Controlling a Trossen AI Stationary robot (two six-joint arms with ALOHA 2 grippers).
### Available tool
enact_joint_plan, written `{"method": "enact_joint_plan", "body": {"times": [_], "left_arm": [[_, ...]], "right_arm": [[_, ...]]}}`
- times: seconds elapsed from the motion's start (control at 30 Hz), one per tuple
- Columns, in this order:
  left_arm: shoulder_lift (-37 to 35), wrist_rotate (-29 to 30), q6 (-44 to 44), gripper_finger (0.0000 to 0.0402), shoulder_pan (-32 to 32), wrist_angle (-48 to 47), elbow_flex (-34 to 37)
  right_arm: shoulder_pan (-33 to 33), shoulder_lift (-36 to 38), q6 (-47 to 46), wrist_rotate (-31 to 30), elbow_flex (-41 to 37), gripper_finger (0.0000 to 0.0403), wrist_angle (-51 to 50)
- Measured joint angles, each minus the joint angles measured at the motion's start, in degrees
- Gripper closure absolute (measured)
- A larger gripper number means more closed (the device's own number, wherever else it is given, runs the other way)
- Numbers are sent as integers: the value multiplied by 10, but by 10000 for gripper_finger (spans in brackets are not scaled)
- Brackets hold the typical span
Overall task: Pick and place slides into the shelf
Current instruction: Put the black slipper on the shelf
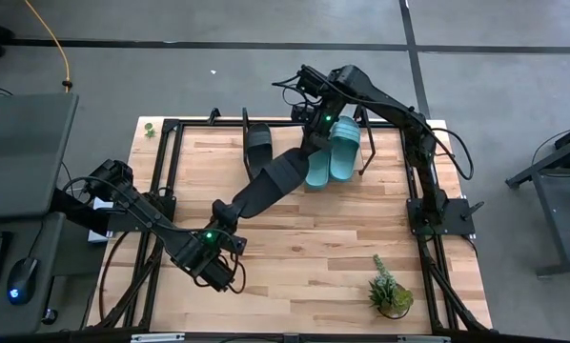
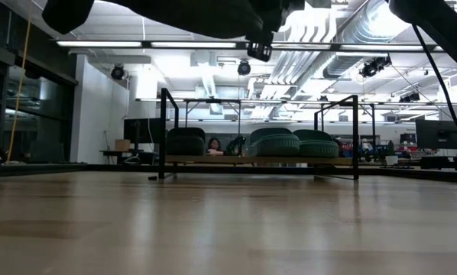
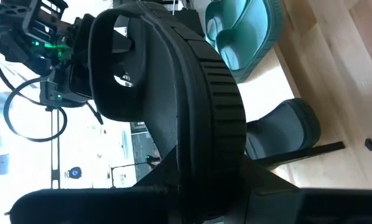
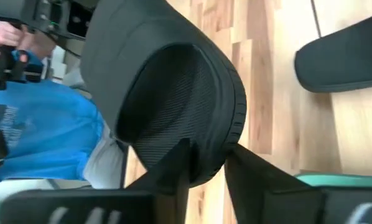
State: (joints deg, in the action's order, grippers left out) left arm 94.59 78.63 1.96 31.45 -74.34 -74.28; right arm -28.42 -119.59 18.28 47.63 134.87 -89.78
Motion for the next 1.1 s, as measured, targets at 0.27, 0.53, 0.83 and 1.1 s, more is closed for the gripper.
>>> {"method": "enact_joint_plan", "body": {"times": [0.27,0.53,0.83,1.1], "left_arm": [[1,-18,-1,360,1,24,0],[3,-47,-2,361,-10,78,0],[37,-42,0,362,-90,139,0],[101,-18,38,362,-180,145,0]], "right_arm": [[-5,0,4,-103,0,240,1],[-54,1,-48,-262,1,208,10],[-90,14,-47,-284,1,207,24],[-85,56,-44,-314,1,207,28]]}}
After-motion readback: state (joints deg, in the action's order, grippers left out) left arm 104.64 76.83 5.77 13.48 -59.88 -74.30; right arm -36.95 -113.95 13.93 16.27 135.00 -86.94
